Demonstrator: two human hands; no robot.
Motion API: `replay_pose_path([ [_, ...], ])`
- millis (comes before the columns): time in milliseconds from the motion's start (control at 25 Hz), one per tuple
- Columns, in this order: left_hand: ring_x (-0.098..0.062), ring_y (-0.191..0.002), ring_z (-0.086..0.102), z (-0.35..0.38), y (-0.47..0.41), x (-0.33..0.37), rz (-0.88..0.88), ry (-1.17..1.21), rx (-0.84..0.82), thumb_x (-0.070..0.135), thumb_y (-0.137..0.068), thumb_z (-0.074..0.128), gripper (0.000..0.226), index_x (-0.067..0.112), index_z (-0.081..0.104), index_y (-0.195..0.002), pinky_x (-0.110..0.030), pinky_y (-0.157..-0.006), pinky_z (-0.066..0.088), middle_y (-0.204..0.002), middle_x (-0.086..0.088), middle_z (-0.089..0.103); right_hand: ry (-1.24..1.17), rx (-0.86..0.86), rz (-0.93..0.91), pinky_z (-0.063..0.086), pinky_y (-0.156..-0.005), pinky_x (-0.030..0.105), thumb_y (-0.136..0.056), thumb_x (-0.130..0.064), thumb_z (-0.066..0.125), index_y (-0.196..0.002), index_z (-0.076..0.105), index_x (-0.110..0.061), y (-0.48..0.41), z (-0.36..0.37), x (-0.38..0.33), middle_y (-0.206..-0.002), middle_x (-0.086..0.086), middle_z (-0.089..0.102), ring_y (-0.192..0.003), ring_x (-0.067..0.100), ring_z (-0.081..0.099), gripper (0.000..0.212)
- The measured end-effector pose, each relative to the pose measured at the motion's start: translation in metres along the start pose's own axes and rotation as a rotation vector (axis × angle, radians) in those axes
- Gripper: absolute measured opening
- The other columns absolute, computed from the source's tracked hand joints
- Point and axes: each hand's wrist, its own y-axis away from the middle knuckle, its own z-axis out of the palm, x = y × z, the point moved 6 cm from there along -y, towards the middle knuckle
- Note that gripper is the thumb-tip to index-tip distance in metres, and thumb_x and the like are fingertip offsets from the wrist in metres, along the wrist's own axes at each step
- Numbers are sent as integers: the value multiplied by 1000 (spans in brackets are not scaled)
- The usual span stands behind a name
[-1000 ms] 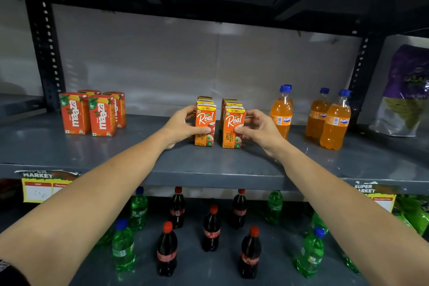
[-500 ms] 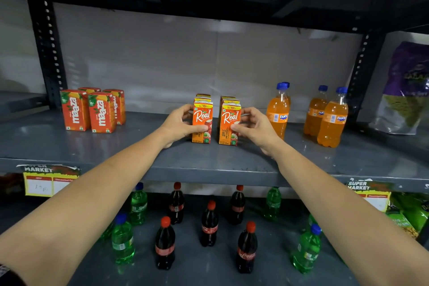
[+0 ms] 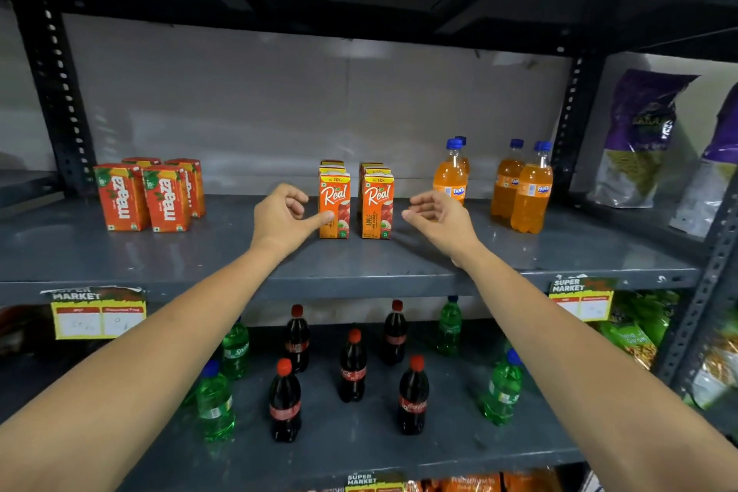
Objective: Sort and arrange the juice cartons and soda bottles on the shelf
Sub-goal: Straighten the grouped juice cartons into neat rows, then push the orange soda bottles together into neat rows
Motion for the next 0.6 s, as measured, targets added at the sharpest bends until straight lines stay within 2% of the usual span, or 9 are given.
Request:
replay_pose_path([
  [80,-7,-66,51,0,8,14,133,-16,-4,31,-69,81,34,11,60,-87,-16,-62,42,-77,-1,58,43,61,-5,54,-79,24,-81,-21,72,-103,65,-11,7,-20,3,-100,5,69,-93,17,65,25],
  [160,-10,-68,55,11,19,30,253,-28,-71,29,-70,80,27,13,61,-82,-20,-64,46,-75,-1,61,84,112,-23,56,-83,31,-80,-20,72,-98,68,-10,13,-44,9,-96,5,71,-91,18,67,21],
  [280,-11,-72,59,41,35,59,328,1,-143,29,-72,78,24,14,61,-81,-26,-66,52,-78,0,64,115,207,-23,58,-81,36,-81,-20,71,-94,69,-10,18,-83,26,-90,5,72,-86,18,68,16],
  [360,-13,-76,61,70,42,78,333,33,-181,30,-73,76,25,12,62,-84,-31,-69,54,-82,-1,65,136,262,-26,58,-77,32,-82,-20,70,-91,69,-10,18,-107,36,-87,4,71,-81,16,67,14],
  [440,-16,-84,61,100,43,92,321,25,-215,32,-74,76,31,12,61,-91,-36,-72,56,-91,-2,64,152,320,-52,52,-71,19,-82,-19,69,-88,68,-11,14,-127,42,-87,3,70,-75,10,63,11],
  [520,-19,-96,61,129,34,101,253,49,-224,35,-71,78,45,11,58,-103,-40,-79,56,-104,-5,63,130,397,-85,46,-66,12,-81,-19,69,-87,64,-15,6,-152,52,-90,4,67,-72,8,60,9],
  [600,-23,-111,56,156,20,111,159,54,-195,38,-69,79,65,11,49,-120,-39,-89,51,-122,-9,57,106,468,-123,48,-67,12,-80,-21,70,-91,61,-18,-8,-181,64,-97,7,65,-76,12,58,15],
])
